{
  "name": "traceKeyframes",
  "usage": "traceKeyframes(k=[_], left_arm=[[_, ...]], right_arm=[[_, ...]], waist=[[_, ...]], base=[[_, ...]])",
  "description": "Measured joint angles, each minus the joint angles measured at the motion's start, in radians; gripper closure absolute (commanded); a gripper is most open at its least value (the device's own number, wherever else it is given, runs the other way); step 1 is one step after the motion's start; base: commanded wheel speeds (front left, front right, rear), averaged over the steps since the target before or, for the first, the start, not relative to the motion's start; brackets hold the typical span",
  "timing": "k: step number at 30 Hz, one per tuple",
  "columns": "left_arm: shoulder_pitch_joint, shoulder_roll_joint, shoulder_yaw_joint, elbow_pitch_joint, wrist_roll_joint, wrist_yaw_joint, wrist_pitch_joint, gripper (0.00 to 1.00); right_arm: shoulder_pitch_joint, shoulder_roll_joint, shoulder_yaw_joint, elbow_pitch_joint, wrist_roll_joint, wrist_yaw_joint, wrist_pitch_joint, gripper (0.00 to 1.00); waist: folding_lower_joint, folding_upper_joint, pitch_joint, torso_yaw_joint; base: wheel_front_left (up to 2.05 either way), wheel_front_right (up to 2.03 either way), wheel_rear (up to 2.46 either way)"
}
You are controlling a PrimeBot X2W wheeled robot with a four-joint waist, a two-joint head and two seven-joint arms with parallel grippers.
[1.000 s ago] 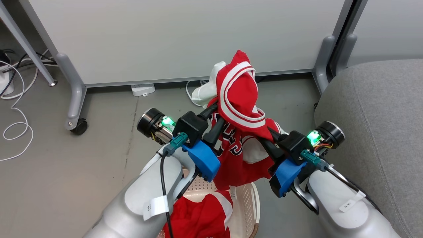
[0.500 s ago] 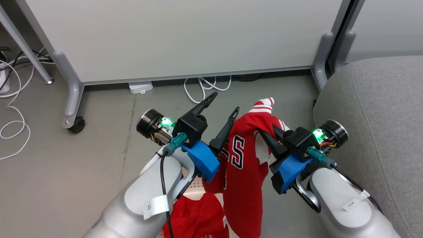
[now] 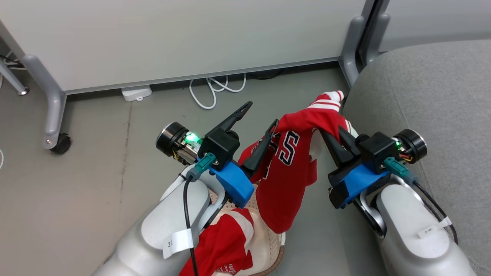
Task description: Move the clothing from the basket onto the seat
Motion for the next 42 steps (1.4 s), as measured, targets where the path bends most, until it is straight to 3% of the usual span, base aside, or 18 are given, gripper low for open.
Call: traceKeyframes(k=[26,42], left_arm=[[0.012,-0.008,-0.066,-0.065,0.054,-0.024,-0.001,0.00],[0.004,-0.007,-0.074,-0.056,0.054,-0.032,-0.001,0.00]], right_arm=[[0.167,0.001,-0.368,-0.207,-0.028,0.000,0.000,1.00],[0.198,0.029,-0.428,-0.235,-0.033,0.000,0.000,1.00]], waist=[[0.0000,0.0000,0.110,-0.239],[0.0000,0.0000,0.127,-0.270]], base=[[0.00,0.00,0.00],[0.00,0.00,0.00]])
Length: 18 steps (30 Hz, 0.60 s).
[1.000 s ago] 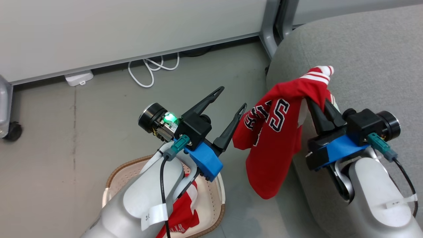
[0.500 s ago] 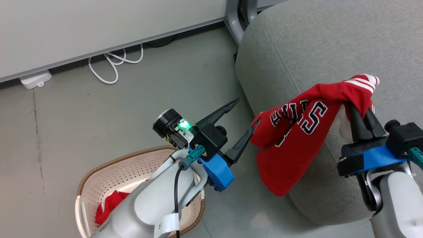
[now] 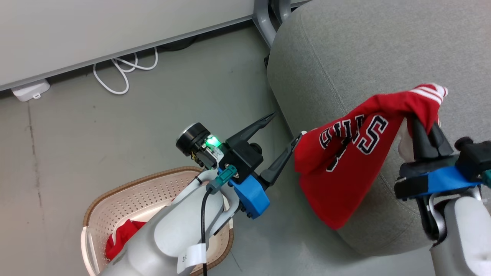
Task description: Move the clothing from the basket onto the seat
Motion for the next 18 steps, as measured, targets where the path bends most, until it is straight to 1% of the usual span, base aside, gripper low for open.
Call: traceKeyframes(k=[4,9,12,16,18], left_arm=[[-0.031,0.008,0.004,-0.004,0.011,0.000,0.000,0.00],[-0.079,0.018,0.003,-0.008,0.029,0.000,0.000,0.00],[-0.115,0.024,0.000,-0.013,0.039,0.000,0.000,0.00],[-0.164,0.037,-0.008,-0.023,0.054,0.000,0.005,0.00],[-0.187,0.045,-0.010,-0.026,0.060,0.000,0.007,0.00]], right_arm=[[-0.084,-0.004,-0.033,-0.026,0.013,0.000,0.000,1.00],[-0.249,-0.061,-0.110,-0.059,0.028,0.000,0.000,1.00],[-0.364,-0.117,-0.193,-0.075,0.035,0.000,0.000,1.00],[-0.499,-0.224,-0.310,-0.070,0.035,0.000,0.000,1.00],[-0.553,-0.287,-0.354,-0.052,0.033,0.000,-0.001,1.00]], waist=[[0.0000,0.0000,0.035,0.005],[0.0001,0.0000,0.104,0.012],[0.0001,0.0000,0.157,0.018],[0.0001,0.0000,0.234,0.030],[0.0002,0.0000,0.271,0.037]], base=[[0.00,0.00,0.00],[0.00,0.00,0.00],[0.00,0.00,0.00],[0.00,0.00,0.00],[0.00,0.00,0.00]])
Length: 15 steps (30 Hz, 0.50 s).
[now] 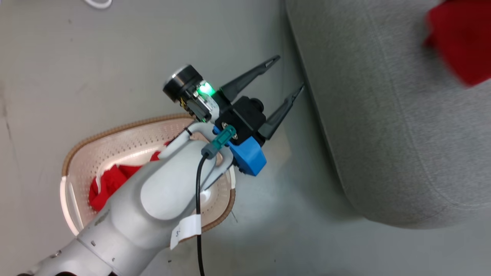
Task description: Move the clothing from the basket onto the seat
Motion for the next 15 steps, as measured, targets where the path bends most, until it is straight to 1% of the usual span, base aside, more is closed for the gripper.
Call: traceKeyframes(k=[3,6,7,10,15], left_arm=[[-0.027,0.010,0.002,-0.008,0.003,0.000,0.001,0.00],[-0.048,0.014,0.002,-0.022,0.011,0.000,0.004,0.00],[-0.052,0.015,0.002,-0.025,0.012,0.001,0.004,0.00],[-0.057,0.021,-0.001,-0.031,0.017,0.001,0.004,0.00],[-0.069,0.021,-0.010,-0.034,0.018,0.001,0.006,0.00]], right_arm=[[-0.070,-0.090,-0.064,0.035,0.019,0.000,0.000,1.00],[-0.105,-0.146,-0.106,0.090,0.031,0.000,-0.002,1.00],[-0.105,-0.152,-0.105,0.115,0.026,0.000,-0.002,1.00],[-0.084,-0.139,-0.069,0.189,0.005,0.000,-0.001,1.00],[-0.028,-0.084,-0.035,0.316,-0.008,0.000,-0.002,1.00]], waist=[[0.0000,0.0000,0.051,0.010],[0.0000,0.0000,0.096,0.020],[0.0000,0.0000,0.109,0.023],[0.0000,0.0000,0.142,0.030],[0.0000,0.0000,0.172,0.036]], base=[[0.00,0.00,0.00],[0.00,0.00,0.00],[0.00,0.00,0.00],[0.00,0.00,0.00],[0.00,0.00,0.00]])
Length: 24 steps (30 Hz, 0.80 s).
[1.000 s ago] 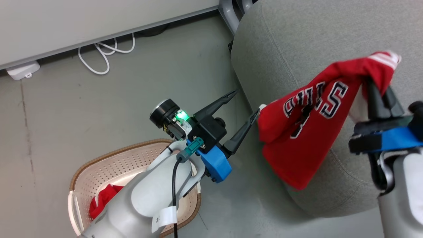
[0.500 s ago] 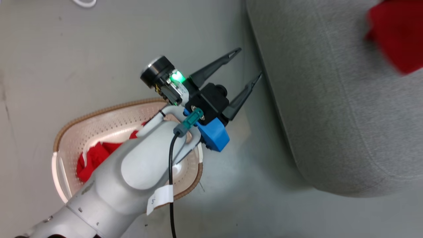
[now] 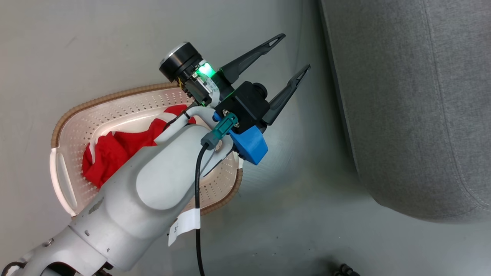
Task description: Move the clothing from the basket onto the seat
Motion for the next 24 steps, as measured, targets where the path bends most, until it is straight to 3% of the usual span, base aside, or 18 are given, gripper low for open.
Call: traceKeyframes(k=[9,10,11,12,24], left_arm=[[-0.009,0.001,-0.007,-0.001,-0.001,0.002,0.000,0.00],[-0.009,0.002,-0.007,0.000,-0.002,0.004,0.000,0.00],[-0.009,0.003,-0.007,0.000,-0.005,0.006,0.000,0.00],[-0.009,0.004,-0.007,0.001,-0.008,0.009,0.000,0.00],[0.070,-0.013,0.032,0.003,-0.045,0.041,-0.010,0.00]], right_arm=[[0.069,0.093,0.010,0.194,-0.001,0.000,0.000,1.00],[0.075,0.098,0.011,0.202,-0.001,0.000,0.000,0.90],[0.081,0.104,0.011,0.202,-0.001,0.000,0.000,0.19],[0.083,0.108,0.011,0.201,-0.001,0.000,0.000,0.00],[0.275,0.139,0.033,-0.056,-0.031,0.000,0.000,0.00]], waist=[[0.0000,0.0000,0.015,0.016],[0.0000,0.0000,0.014,0.016],[-0.0001,0.0000,0.013,0.017],[0.0000,0.0000,0.010,0.017],[-0.0002,0.0000,-0.122,0.021]], base=[[0.00,0.00,0.00],[0.00,0.00,0.00],[0.00,0.00,0.00],[0.00,0.00,0.00],[0.00,0.00,0.00]])
